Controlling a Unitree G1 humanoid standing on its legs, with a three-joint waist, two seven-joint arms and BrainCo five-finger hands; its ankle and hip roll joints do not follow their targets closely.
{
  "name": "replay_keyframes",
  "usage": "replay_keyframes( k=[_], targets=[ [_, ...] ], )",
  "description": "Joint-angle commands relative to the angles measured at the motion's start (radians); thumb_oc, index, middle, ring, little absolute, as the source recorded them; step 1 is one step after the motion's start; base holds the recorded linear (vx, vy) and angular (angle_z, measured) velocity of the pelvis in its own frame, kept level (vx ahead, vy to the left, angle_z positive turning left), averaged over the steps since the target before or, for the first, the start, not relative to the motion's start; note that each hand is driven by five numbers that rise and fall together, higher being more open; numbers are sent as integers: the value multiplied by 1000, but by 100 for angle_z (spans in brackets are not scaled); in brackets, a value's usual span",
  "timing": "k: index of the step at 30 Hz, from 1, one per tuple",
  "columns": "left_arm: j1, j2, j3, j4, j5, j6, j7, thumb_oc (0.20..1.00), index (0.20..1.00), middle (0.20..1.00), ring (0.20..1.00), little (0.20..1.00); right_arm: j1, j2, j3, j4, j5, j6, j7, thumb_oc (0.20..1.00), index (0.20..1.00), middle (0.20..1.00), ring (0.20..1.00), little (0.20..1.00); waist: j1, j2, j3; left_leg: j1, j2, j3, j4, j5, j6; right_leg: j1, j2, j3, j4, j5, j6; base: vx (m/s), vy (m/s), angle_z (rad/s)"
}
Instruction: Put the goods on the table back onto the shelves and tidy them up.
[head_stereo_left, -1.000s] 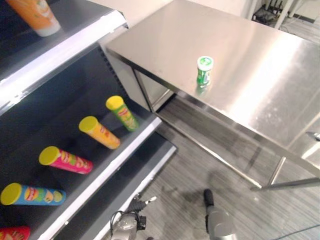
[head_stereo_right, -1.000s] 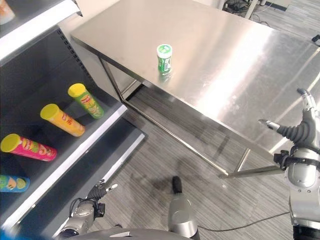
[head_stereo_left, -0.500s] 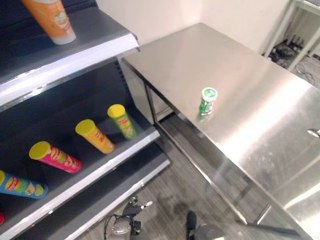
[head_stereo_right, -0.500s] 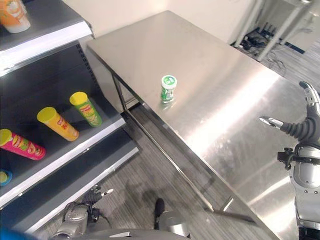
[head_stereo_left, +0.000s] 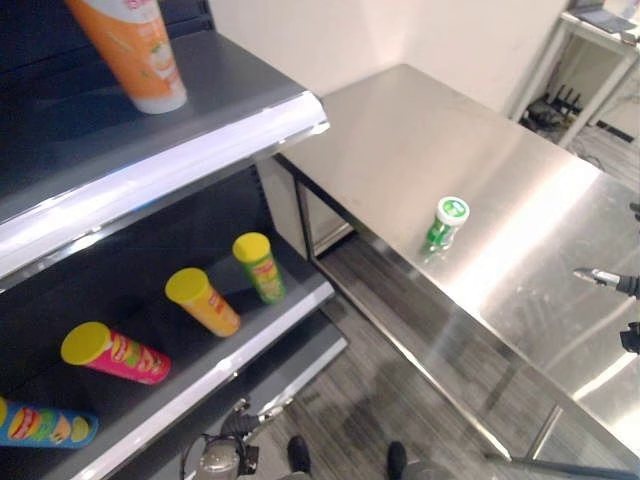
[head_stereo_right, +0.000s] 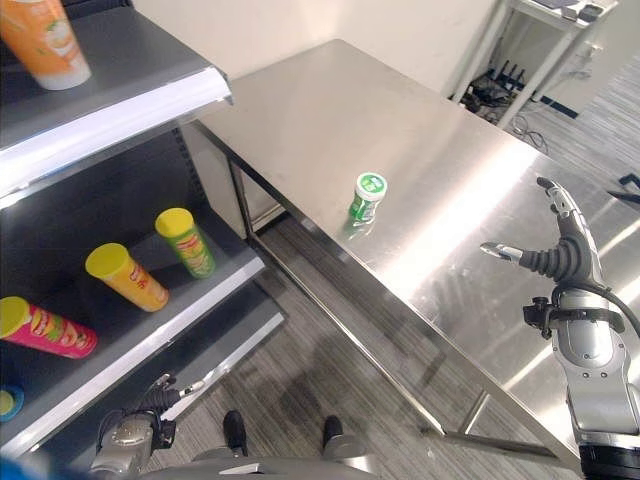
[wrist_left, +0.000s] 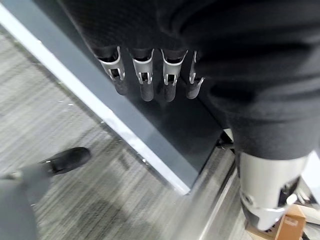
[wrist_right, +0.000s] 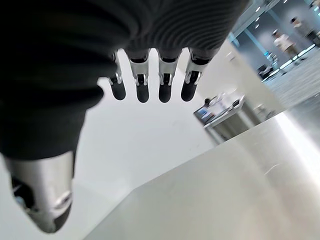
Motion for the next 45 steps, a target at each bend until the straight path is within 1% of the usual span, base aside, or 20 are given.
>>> replay_keyframes(
  k=[1, 7, 8, 10, 11, 14, 15, 17, 18, 20, 21, 23, 24, 34, 37, 38, 41, 45],
  targets=[
    [-22, 30, 15, 2, -15, -21, 0, 1000, 1000, 1000, 1000, 1000, -67, -82, -21, -17, 60, -44, 10, 1000, 1000, 1000, 1000, 1000, 26, -19, -2, 82, 87, 46, 94, -140, -41, -64, -82, 11, 63, -38, 80, 2, -9, 3],
    [-7, 32, 9, 8, -23, -25, -17, 1000, 1000, 1000, 1000, 1000, -93, -142, 41, 31, 138, -55, 81, 1000, 1000, 1000, 1000, 1000, 46, -22, 2, 84, 90, 43, 97, -139, -45, -57, -91, -10, 68, -37, 84, 0, 0, 0],
    [-4, 33, 1, 9, -27, -28, -25, 1000, 1000, 1000, 1000, 1000, -115, -170, 72, 58, 171, -57, 106, 1000, 1000, 1000, 1000, 1000, 53, -21, 3, 84, 91, 40, 97, -138, -47, -53, -93, -17, 68, -37, 84, 0, 0, 0],
    [-2, 34, -3, 10, -30, -29, -30, 1000, 1000, 1000, 1000, 1000, -129, -188, 88, 81, 184, -58, 117, 1000, 1000, 1000, 1000, 1000, 57, -21, 4, 82, 92, 38, 98, -136, -49, -52, -94, -22, 68, -38, 84, -7, -29, 6],
    [0, 37, -9, 12, -34, -29, -34, 1000, 1000, 1000, 1000, 1000, -149, -224, 116, 115, 196, -57, 130, 1000, 1000, 1000, 1000, 1000, 61, -20, 5, 80, 93, 36, 97, -133, -52, -50, -94, -28, 66, -38, 84, -9, -42, 8],
    [3, 37, -17, 15, -35, -30, -39, 1000, 1000, 1000, 1000, 1000, -189, -267, 164, 157, 197, -54, 145, 1000, 1000, 1000, 1000, 1000, 67, -17, 6, 79, 97, 34, 96, -129, -58, -48, -93, -36, 65, -38, 83, -1, -23, 3],
    [6, 40, -25, 17, -39, -31, -43, 1000, 1000, 1000, 1000, 1000, -221, -305, 207, 200, 189, -50, 157, 1000, 1000, 1000, 1000, 1000, 75, -15, 7, 77, 100, 30, 95, -124, -62, -46, -92, -46, 63, -38, 81, 2, -37, 3],
    [10, 41, -29, 16, -41, -31, -46, 1000, 1000, 1000, 1000, 1000, -233, -322, 226, 216, 183, -47, 163, 1000, 1000, 1000, 1000, 1000, 80, -13, 9, 75, 102, 28, 94, -120, -65, -44, -92, -52, 63, -38, 82, -3, -34, 8],
    [11, 41, -36, 20, -45, -34, -45, 1000, 1000, 1000, 1000, 1000, -275, -343, 272, 264, 192, -44, 168, 1000, 1000, 1000, 1000, 1000, 86, -11, 9, 70, 106, 22, 91, -113, -71, -41, -90, -62, 60, -39, 80, 1, -36, 11],
    [12, 42, -41, 24, -47, -33, -48, 1000, 1000, 1000, 1000, 1000, -291, -354, 289, 289, 196, -42, 171, 1000, 1000, 1000, 1000, 1000, 90, -9, 10, 68, 108, 18, 89, -110, -73, -39, -88, -68, 58, -40, 79, 2, -44, 12],
    [16, 44, -50, 22, -50, -35, -50, 1000, 1000, 1000, 1000, 1000, -312, -379, 317, 323, 188, -38, 176, 1000, 1000, 1000, 1000, 1000, 100, -7, 12, 64, 112, 11, 86, -104, -78, -35, -86, -81, 56, -41, 78, -1, -44, 13],
    [19, 43, -52, 22, -53, -35, -51, 1000, 1000, 1000, 1000, 1000, -327, -385, 332, 343, 188, -37, 174, 1000, 1000, 1000, 1000, 1000, 100, -5, 13, 62, 113, 7, 84, -101, -80, -32, -85, -85, 52, -41, 77, 0, -38, 12],
    [22, 45, -56, 25, -58, -36, -52, 1000, 1000, 1000, 1000, 1000, -356, -394, 356, 371, 188, -34, 174, 1000, 1000, 1000, 1000, 1000, 109, -2, 15, 60, 115, 2, 80, -96, -84, -28, -82, -98, 48, -42, 76, 1, -39, 14],
    [35, 53, -63, 25, -84, -36, -54, 1000, 1000, 1000, 1000, 1000, -471, -410, 422, 476, 179, -24, 144, 1000, 1000, 1000, 1000, 1000, 134, 9, 21, 50, 127, -22, 66, -75, -99, -4, -70, -142, 30, -48, 69, 2, -34, 13],
    [41, 61, -63, 22, -94, -36, -56, 1000, 1000, 1000, 1000, 1000, -525, -411, 467, 528, 172, -18, 142, 1000, 1000, 1000, 1000, 1000, 142, 10, 20, 51, 129, -26, 61, -72, -102, 2, -67, -150, 24, -47, 68, 2, -16, 3],
    [41, 65, -68, 21, -100, -37, -56, 1000, 1000, 1000, 1000, 1000, -567, -412, 504, 566, 167, -14, 145, 1000, 1000, 1000, 1000, 1000, 150, 9, 20, 49, 130, -29, 61, -69, -103, 4, -65, -154, 23, -48, 68, -1, -20, 3],
    [44, 70, -68, 17, -108, -40, -56, 1000, 1000, 1000, 1000, 1000, -625, -404, 553, 614, 169, -11, 147, 1000, 1000, 1000, 1000, 1000, 154, 11, 20, 51, 131, -33, 60, -68, -105, 8, -63, -160, 24, -51, 66, 8, -19, 9],
    [48, 74, -72, 14, -117, -42, -60, 1000, 1000, 1000, 1000, 1000, -685, -390, 600, 681, 169, -2, 148, 1000, 1000, 1000, 1000, 1000, 164, 13, 20, 49, 130, -42, 59, -66, -107, 15, -62, -171, 24, -55, 64, 11, -18, 10]
  ],
)
